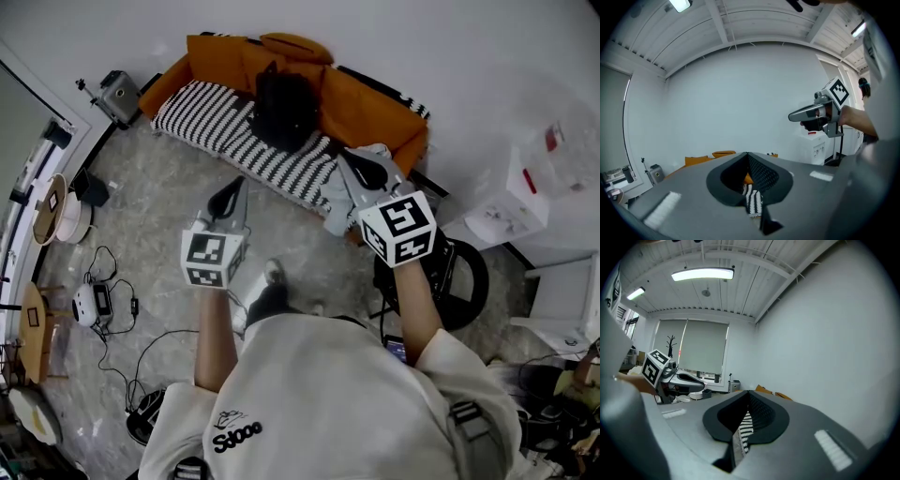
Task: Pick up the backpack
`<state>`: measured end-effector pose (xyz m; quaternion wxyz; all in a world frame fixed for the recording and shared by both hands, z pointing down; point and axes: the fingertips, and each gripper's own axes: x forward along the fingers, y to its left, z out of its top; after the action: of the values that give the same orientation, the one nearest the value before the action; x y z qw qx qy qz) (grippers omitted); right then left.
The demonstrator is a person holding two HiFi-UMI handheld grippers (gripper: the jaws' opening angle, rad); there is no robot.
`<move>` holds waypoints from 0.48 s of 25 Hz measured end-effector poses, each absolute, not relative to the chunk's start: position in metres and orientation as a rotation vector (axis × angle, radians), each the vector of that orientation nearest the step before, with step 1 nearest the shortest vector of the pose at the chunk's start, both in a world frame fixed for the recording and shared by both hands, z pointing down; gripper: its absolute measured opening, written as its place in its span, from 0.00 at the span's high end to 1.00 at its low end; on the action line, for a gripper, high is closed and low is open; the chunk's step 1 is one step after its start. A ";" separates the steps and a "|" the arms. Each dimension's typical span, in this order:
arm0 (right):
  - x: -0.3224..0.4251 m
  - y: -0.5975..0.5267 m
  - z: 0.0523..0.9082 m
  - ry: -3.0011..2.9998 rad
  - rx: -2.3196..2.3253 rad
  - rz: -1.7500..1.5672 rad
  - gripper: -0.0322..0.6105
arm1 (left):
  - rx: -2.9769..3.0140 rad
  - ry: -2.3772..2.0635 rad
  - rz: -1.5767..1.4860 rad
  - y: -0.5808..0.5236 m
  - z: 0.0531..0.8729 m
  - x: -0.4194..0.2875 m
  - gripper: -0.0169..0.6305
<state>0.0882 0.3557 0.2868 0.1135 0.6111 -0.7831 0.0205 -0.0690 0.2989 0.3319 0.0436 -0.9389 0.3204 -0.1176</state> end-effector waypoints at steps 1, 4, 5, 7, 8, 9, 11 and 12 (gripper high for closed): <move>0.090 0.354 0.290 -2.301 1.788 0.069 0.95 | -2.871 0.984 -0.362 0.298 0.335 -0.066 0.96; 0.094 0.347 0.299 -2.305 1.777 0.105 0.95 | -2.879 0.989 -0.376 0.292 0.343 -0.061 0.96; 0.095 0.342 0.301 -2.302 1.776 0.113 0.95 | -2.882 0.987 -0.380 0.289 0.345 -0.060 0.96; 0.097 0.332 0.303 -2.299 1.779 0.119 0.95 | -2.886 0.982 -0.384 0.278 0.348 -0.058 0.96; 0.098 0.326 0.303 -2.298 1.780 0.118 0.95 | -2.887 0.980 -0.383 0.272 0.349 -0.057 0.96; 0.098 0.319 0.304 -2.296 1.781 0.116 0.95 | -2.888 0.978 -0.381 0.265 0.349 -0.056 0.96; 0.099 0.303 0.304 -2.292 1.785 0.113 0.95 | -2.888 0.975 -0.372 0.247 0.349 -0.055 0.96; 0.100 0.295 0.304 -2.289 1.787 0.113 0.95 | -2.888 0.975 -0.367 0.237 0.348 -0.055 0.96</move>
<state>0.0999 0.2946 0.3044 0.1175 0.6108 -0.7821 0.0387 -0.0548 0.2374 0.3483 0.0359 -0.9400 0.3174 -0.1195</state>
